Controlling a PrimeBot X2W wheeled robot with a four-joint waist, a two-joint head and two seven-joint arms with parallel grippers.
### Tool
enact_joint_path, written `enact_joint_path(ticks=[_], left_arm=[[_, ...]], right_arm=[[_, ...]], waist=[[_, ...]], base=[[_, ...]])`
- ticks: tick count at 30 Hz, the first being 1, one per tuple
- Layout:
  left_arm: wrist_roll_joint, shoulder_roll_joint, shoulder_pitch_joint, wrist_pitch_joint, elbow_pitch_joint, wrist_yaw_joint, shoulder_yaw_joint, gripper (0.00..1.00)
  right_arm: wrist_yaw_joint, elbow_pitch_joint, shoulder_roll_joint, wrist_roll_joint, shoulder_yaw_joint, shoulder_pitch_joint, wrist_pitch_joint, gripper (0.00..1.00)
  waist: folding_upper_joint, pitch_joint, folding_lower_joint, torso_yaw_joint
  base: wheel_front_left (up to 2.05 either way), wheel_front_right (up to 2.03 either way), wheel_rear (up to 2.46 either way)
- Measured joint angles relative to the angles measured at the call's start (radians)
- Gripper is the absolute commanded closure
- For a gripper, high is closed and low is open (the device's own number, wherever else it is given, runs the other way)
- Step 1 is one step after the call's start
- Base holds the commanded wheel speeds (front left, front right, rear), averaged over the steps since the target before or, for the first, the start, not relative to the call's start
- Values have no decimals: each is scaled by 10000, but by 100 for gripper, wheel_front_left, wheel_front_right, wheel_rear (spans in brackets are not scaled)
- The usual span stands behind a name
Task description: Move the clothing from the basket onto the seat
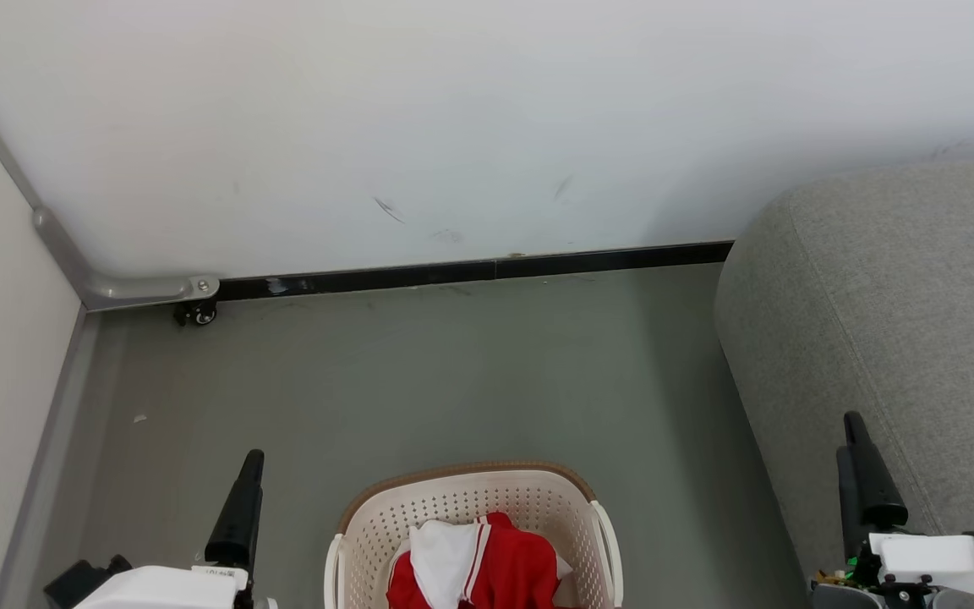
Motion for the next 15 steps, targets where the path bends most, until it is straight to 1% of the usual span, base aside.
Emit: enact_joint_path(ticks=[7, 11, 15], left_arm=[[1074, 38, -62, -288, -174, 111, -125, 0], [1818, 98, -105, -433, -290, 201, -284, 0], [2828, 301, -194, -566, -416, 349, -562, 0]], right_arm=[[0, -82, -4, -1057, -17, -2, -230, 0], [0, -123, -8, -1795, -13, -2, -391, 0], [0, -165, -13, -2648, 2, -2, -500, 0]], waist=[[0, -48, 60, 10], [0, -74, 77, 20], [0, -87, 83, 27]], base=[[0, 0, 0], [0, 0, 0], [0, 0, 0]])
